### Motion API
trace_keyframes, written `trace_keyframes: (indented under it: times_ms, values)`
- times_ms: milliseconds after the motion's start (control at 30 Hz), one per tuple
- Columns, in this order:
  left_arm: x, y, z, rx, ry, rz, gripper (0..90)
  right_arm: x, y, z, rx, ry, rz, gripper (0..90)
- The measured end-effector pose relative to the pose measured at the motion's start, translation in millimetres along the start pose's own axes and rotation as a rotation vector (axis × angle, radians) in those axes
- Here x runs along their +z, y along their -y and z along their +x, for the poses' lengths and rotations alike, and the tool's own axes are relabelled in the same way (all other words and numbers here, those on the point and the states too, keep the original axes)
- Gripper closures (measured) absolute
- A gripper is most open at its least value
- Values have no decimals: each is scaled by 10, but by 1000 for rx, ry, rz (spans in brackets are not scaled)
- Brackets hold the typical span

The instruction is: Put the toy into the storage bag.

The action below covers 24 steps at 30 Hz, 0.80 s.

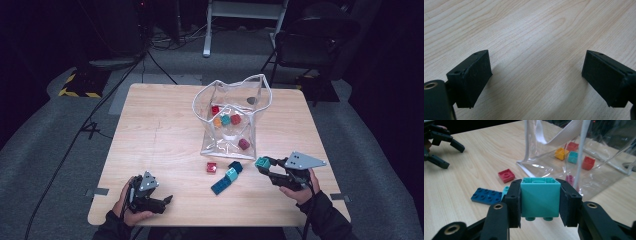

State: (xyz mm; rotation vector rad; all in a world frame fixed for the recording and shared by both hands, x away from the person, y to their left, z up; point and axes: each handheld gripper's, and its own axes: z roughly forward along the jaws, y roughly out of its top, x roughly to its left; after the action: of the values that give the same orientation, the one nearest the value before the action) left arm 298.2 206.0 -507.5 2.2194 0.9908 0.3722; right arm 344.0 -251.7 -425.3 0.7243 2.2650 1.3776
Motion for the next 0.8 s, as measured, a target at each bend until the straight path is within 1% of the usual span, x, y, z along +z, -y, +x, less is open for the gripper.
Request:
trace_keyframes:
  times_ms: [67, 133, 200, 333, 367, 400, 433, 533, 600, 633, 800]
  values:
    - [0, 0, 0, 0, 0, 0, 92, -12, -30, -18, -3, 5, -7, 590]
    - [0, 0, 0, 0, 0, 0, 92, -55, -133, -82, -3, 25, -29, 590]
    - [1, 0, 0, 0, 0, -1, 92, -85, -213, -129, 0, 31, -46, 590]
    - [0, 0, 0, 0, 0, 0, 92, -126, -380, -198, -12, 58, -70, 590]
    - [1, 0, 0, 0, 0, -1, 92, -135, -421, -205, -16, 65, -75, 589]
    - [1, 0, 0, 0, 0, -1, 92, -135, -421, -205, -16, 65, -75, 589]
    - [0, 0, 0, 0, 0, 0, 92, -157, -505, -228, -27, 79, -92, 590]
    - [0, 0, 0, 0, 0, 0, 92, -176, -597, -254, -33, 107, -112, 590]
    - [0, 0, 0, 0, 0, 0, 92, -182, -627, -264, -30, 109, -119, 590]
    - [1, 1, 0, 0, 0, -2, 92, -188, -682, -280, -37, 116, -125, 590]
    - [-1, 0, 1, 1, -1, 0, 92, -207, -825, -314, -41, 129, -147, 590]
